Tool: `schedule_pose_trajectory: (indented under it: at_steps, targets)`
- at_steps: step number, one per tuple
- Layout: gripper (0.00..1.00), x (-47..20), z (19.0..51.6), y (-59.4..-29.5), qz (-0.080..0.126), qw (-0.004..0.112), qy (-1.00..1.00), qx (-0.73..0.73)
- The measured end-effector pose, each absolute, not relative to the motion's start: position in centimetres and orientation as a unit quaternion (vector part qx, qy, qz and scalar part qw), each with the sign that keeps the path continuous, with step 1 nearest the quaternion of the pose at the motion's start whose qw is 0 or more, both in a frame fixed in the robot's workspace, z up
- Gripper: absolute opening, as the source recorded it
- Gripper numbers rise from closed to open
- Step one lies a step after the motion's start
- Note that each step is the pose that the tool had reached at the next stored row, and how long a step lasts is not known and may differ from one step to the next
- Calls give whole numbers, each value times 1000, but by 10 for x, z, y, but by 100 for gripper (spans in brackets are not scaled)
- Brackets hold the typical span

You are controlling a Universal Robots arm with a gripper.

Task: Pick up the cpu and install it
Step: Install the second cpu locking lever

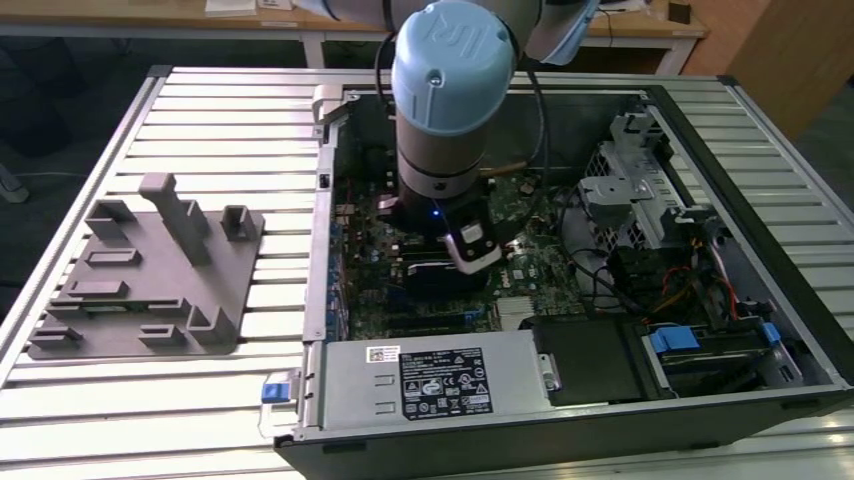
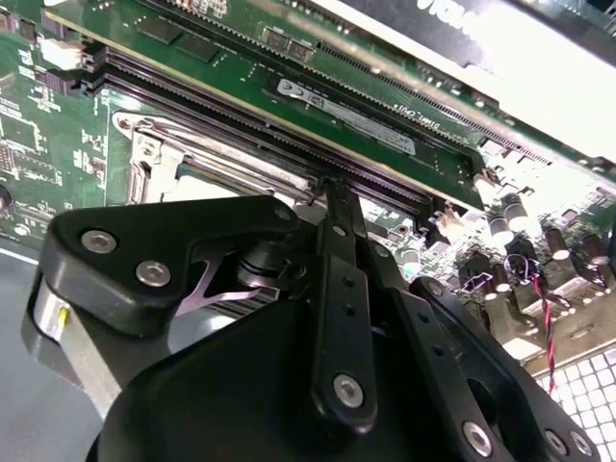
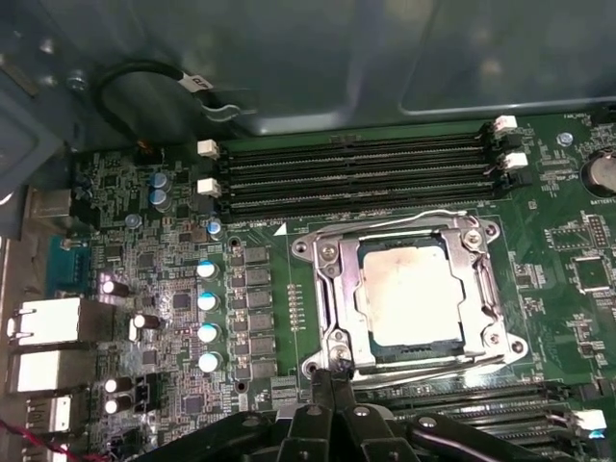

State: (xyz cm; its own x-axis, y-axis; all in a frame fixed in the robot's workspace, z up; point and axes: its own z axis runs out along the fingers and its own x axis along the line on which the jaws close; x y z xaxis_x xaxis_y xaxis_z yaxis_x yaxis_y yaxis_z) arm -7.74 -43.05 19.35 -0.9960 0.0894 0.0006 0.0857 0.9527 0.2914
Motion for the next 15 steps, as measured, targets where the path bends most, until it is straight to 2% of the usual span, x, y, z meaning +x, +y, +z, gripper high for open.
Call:
schedule_pose_trajectory:
  at_steps: [15]
  targets:
    - [11, -83, 189, -431, 148, 6, 988, 44]
